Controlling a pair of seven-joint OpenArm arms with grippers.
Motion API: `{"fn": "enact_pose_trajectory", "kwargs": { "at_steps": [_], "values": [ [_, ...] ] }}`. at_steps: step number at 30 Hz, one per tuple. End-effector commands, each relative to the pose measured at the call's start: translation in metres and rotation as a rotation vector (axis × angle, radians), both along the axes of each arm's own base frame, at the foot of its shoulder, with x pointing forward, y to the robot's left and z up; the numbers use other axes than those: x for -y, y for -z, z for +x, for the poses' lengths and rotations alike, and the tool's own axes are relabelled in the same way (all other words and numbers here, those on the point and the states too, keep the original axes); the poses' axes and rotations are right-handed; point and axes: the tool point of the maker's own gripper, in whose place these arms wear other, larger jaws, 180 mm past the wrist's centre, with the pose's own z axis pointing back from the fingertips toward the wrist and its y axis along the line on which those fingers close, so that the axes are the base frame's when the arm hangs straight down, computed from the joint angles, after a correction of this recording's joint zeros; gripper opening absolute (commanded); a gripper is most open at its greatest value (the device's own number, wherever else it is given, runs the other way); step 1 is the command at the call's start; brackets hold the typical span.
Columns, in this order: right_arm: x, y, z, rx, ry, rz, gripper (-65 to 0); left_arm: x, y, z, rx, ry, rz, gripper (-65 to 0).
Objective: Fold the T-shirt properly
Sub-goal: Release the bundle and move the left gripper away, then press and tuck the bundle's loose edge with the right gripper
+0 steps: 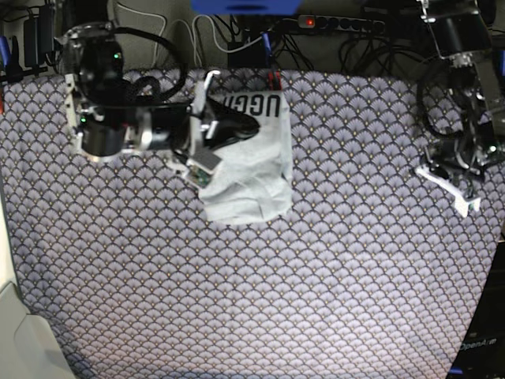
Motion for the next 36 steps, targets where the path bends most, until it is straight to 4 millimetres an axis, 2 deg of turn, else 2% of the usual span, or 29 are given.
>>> {"fn": "enact_pose_trajectory", "kwargs": {
  "at_steps": [1,8,13,16,18,22,24,26,32,36],
  "values": [
    [-0.003,-0.009,0.009,0.027,0.004,0.035,-65.0,-0.008,-0.012,0.004,0.037,-0.003,0.02,-64.8],
    [-0.026,0.037,0.027,-0.16,0.007,0.09,-65.0,-0.025,-0.015,-0.028,0.029,-0.046,0.06,-64.8],
    [-0.036,0.097,0.029,-0.328,-0.006,0.014,-65.0,-0.04,-0.024,-0.046,0.038,-0.084,0.098,-64.8],
    [-0.048,0.128,0.019,-0.372,-0.045,-0.071,-65.0,-0.048,-0.03,-0.054,0.046,-0.106,0.12,-64.8],
    [-0.051,0.14,0.013,-0.367,-0.072,-0.118,-65.0,-0.053,-0.034,-0.055,0.055,-0.118,0.13,-64.8],
    [-0.052,0.148,0.012,-0.333,-0.092,-0.175,-65.0,-0.059,-0.035,-0.06,0.045,-0.117,0.144,-64.8],
    [-0.051,0.147,0.012,-0.324,-0.104,-0.191,-65.0,-0.059,-0.035,-0.06,0.045,-0.117,0.144,-64.8],
    [-0.041,0.139,0.016,-0.296,-0.109,-0.216,-65.0,-0.059,-0.035,-0.06,0.045,-0.117,0.144,-64.8],
    [-0.043,0.064,0.03,-0.042,-0.139,-0.184,-65.0,-0.058,-0.035,-0.059,0.048,-0.117,0.142,-64.8],
    [-0.051,0.036,0.038,0.056,-0.163,-0.178,-65.0,-0.058,-0.035,-0.06,0.045,-0.116,0.142,-64.8]
  ]
}}
